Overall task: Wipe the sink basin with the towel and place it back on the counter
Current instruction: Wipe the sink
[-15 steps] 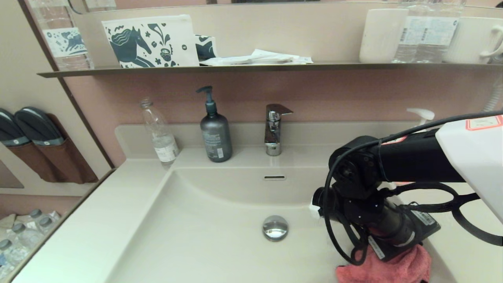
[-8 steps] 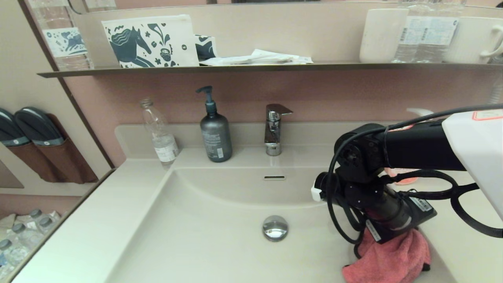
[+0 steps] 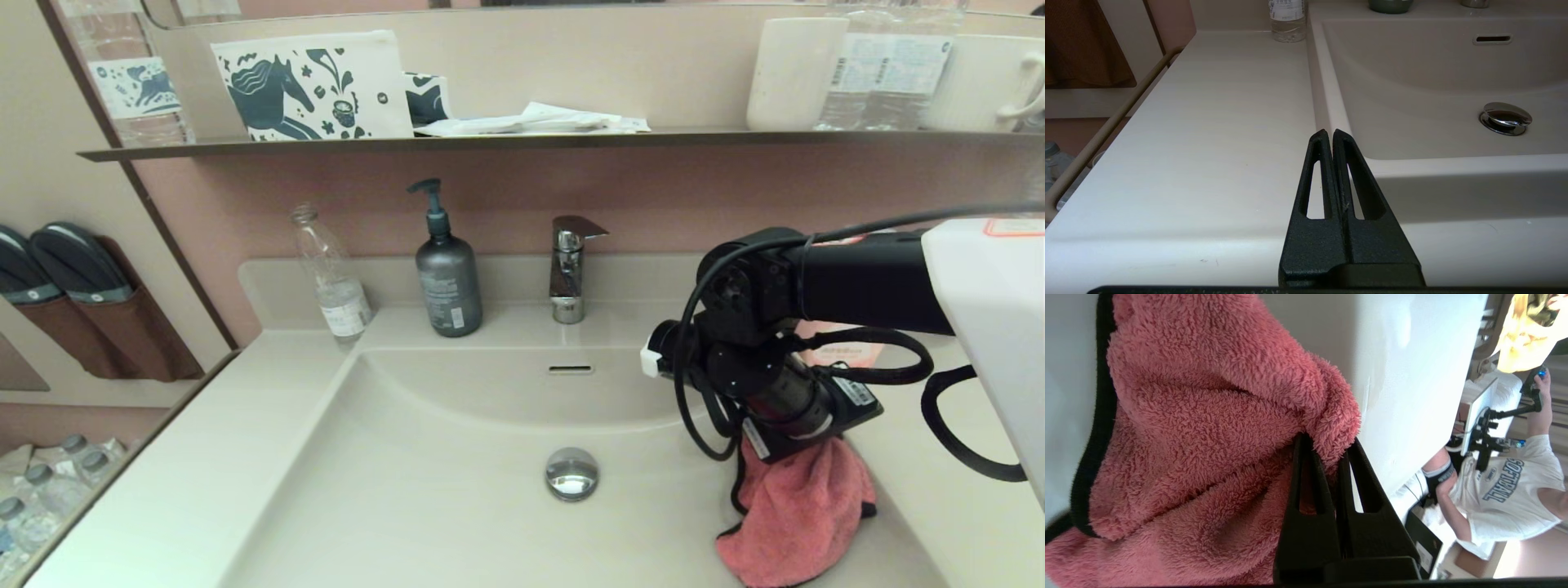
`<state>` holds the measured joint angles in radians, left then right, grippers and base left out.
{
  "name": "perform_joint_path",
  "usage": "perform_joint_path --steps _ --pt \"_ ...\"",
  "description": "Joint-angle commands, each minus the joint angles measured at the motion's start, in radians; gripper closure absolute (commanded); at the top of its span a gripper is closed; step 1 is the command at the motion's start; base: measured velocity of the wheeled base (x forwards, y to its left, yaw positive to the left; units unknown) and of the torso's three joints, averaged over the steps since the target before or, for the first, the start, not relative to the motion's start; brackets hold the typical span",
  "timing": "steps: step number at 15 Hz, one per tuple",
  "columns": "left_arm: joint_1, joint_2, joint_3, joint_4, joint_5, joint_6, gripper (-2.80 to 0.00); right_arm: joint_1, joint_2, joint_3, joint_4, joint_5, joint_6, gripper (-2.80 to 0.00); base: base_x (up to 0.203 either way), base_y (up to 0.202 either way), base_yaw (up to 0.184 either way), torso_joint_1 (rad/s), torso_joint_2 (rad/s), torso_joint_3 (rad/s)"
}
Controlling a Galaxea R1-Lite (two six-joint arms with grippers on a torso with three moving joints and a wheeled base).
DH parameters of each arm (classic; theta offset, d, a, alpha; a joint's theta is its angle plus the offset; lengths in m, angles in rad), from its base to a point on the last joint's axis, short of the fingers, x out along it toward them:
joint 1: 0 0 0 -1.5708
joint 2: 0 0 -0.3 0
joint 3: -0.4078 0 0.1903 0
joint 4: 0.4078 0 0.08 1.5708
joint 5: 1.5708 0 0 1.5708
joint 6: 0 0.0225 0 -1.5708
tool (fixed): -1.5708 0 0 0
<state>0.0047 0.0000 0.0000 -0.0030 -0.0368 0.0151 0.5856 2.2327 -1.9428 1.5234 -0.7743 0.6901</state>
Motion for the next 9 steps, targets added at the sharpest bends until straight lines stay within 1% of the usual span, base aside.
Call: perform_joint_path --steps 1,3,8,9 --pt "0.000 0.002 0.000 0.000 0.000 0.000 0.00 -0.024 0.017 -0.026 0.040 -0.057 0.001 0.00 0.000 0.000 0.000 0.000 0.00 0.000" --pt "0.000 0.002 0.000 0.000 0.000 0.000 0.00 -0.030 0.014 -0.027 -0.025 -0.061 -0.021 0.00 0.000 0.000 0.000 0.000 0.00 0.000" --pt "0.001 0.002 0.000 0.000 0.000 0.000 0.00 -0.067 0.009 -0.029 -0.291 -0.062 -0.093 0.00 0.000 0.000 0.000 0.000 0.00 0.000" --pt "0.001 0.002 0.000 0.000 0.000 0.000 0.00 -0.076 0.005 -0.029 -0.355 -0.062 -0.120 0.00 0.000 0.000 0.000 0.000 0.00 0.000"
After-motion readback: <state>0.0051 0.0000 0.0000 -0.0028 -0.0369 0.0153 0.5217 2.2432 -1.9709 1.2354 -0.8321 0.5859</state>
